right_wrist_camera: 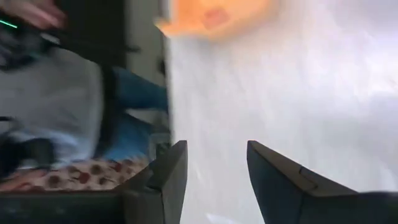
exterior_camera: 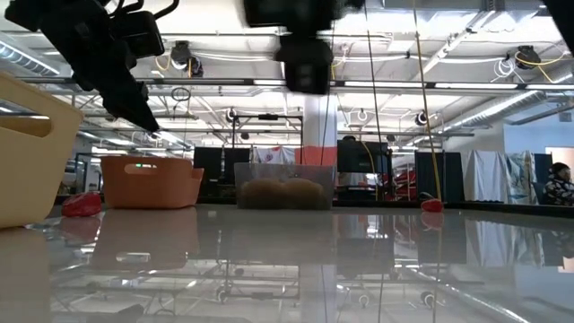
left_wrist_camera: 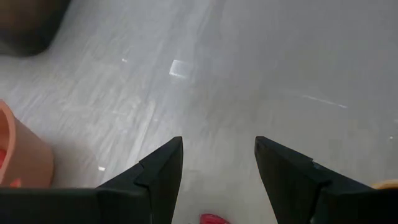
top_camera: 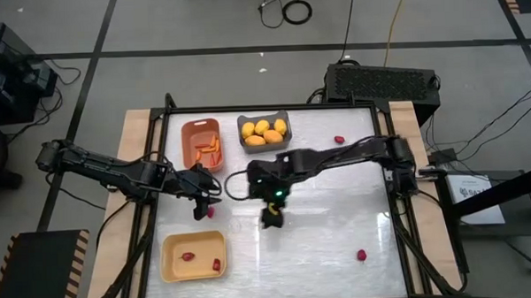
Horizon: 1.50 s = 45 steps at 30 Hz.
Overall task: Sort produce into baskets
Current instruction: Put the red chili pepper into the yellow bin
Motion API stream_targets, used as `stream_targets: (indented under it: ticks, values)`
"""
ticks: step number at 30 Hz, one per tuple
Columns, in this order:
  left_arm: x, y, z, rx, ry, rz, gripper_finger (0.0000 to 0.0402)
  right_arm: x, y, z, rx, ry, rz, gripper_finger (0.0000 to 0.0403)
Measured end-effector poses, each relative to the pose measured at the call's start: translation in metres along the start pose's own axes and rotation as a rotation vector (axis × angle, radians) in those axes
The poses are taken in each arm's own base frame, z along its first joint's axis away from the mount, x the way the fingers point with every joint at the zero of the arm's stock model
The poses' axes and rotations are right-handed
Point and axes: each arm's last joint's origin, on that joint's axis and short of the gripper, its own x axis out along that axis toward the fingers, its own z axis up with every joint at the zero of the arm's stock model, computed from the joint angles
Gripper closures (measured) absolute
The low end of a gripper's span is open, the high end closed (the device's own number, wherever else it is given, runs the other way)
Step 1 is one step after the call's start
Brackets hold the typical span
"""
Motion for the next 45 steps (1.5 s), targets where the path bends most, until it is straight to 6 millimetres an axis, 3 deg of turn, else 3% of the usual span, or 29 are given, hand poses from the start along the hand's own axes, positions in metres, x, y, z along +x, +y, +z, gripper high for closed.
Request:
stream_targets:
  ticks: [5, 10, 13, 19, 24, 29, 33, 38, 45]
  values:
    - [0.0, -0.001, 0.003, -0.004, -0.038, -0.002, 0.0195, -0.03, 0.012, -0.032, 0.123, 0.116, -0.21, 0.0248]
    - [0.0, -0.002, 0.007, -0.007, -0.074, -0.016, 0.0195, -0.036, 0.028, -0.067, 0.283, 0.257, -0.414, 0.0248]
    - [0.0, -0.003, 0.008, 0.01, -0.091, -0.02, 0.0195, -0.029, 0.029, -0.082, 0.369, 0.329, -0.483, 0.0248]
    - [0.0, -0.003, 0.009, 0.037, -0.102, -0.015, 0.0195, 0.003, 0.029, -0.116, 0.507, 0.48, -0.502, 0.0242]
    - [0.0, -0.003, 0.009, 0.037, -0.103, -0.014, 0.0194, 0.024, 0.025, -0.155, 0.583, 0.605, -0.511, 0.0198]
    - [0.0, 0.0, 0.011, 0.028, -0.109, -0.002, 0.0195, 0.025, 0.017, -0.191, 0.653, 0.592, -0.489, 0.0133]
    - [0.0, 0.005, 0.013, 0.007, -0.117, 0.019, 0.0195, 0.02, 0.004, -0.218, 0.777, 0.483, -0.479, 0.0101]
    - [0.0, 0.012, 0.018, -0.031, -0.151, 0.04, 0.0195, 0.017, -0.02, -0.253, 1.107, 0.336, -0.592, 0.0094]
    - [0.0, 0.021, 0.022, -0.084, -0.174, 0.07, 0.0195, 0.034, -0.026, -0.274, 1.128, 0.283, -0.428, 0.0104]
